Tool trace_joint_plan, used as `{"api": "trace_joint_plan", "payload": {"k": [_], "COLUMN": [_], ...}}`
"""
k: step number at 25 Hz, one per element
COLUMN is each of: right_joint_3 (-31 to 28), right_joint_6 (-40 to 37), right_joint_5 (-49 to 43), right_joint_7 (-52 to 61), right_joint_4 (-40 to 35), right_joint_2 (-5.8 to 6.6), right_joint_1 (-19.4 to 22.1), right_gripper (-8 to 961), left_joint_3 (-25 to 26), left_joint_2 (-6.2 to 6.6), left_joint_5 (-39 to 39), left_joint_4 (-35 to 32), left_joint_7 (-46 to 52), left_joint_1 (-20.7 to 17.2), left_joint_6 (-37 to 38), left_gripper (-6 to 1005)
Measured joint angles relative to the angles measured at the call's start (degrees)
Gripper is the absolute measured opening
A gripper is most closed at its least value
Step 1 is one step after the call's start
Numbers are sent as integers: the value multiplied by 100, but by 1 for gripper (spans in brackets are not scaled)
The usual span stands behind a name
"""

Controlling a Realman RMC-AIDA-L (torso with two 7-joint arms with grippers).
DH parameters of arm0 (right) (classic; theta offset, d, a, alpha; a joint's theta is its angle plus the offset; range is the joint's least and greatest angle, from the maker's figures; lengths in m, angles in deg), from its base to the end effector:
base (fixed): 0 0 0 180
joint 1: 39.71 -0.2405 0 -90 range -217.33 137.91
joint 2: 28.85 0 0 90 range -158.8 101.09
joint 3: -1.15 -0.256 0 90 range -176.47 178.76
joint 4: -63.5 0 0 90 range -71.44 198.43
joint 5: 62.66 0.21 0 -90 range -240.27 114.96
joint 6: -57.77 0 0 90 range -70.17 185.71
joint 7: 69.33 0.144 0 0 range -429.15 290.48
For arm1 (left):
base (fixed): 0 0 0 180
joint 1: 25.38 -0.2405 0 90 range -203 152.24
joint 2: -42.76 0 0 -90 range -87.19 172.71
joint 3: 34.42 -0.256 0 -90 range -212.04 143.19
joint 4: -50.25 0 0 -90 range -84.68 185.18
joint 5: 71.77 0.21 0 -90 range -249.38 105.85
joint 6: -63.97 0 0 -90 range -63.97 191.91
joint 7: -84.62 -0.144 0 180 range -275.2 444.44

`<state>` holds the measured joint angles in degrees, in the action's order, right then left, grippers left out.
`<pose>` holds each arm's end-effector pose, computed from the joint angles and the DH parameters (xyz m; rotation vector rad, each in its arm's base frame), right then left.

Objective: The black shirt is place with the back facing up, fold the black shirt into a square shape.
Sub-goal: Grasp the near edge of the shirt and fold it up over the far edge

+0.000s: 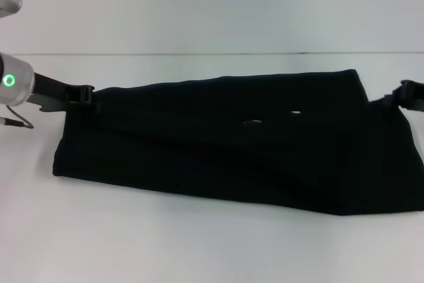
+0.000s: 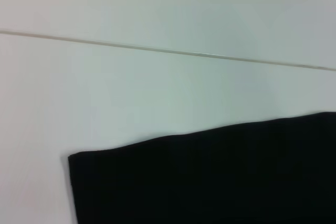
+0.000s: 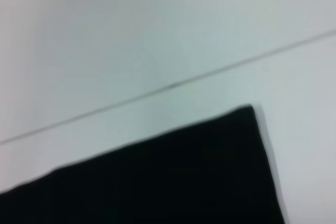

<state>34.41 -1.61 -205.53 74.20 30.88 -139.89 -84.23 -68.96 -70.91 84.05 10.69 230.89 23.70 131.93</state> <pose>0.2984 0.4347 0.0598 -1.8793 1.6632 0.3213 -0.2643 0.4380 0.0525 -2.0421 -1.5626 -0.0640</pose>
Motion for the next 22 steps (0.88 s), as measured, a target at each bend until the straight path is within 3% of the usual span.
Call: {"api": "trace_joint_plan", "payload": {"k": [5, 15, 22], "right_joint_3": [3, 30, 371], "right_joint_6": [354, 1132, 2222], "right_joint_5": [37, 58, 60], "right_joint_7": [25, 35, 31], "right_joint_4": [-113, -125, 463], "right_joint_2": [-167, -234, -334], "right_joint_1": [-187, -581, -662], "right_gripper": [60, 66, 70], "left_joint_3": [-75, -151, -158], "left_joint_2": [-46, 3, -259], "left_joint_5": [2, 103, 126], "left_joint_4": [-51, -229, -230], "left_joint_7": [161, 343, 324], "left_joint_1": [16, -4, -106], "left_joint_6": [-164, -30, -1090], "left_gripper": [10, 9, 11]}}
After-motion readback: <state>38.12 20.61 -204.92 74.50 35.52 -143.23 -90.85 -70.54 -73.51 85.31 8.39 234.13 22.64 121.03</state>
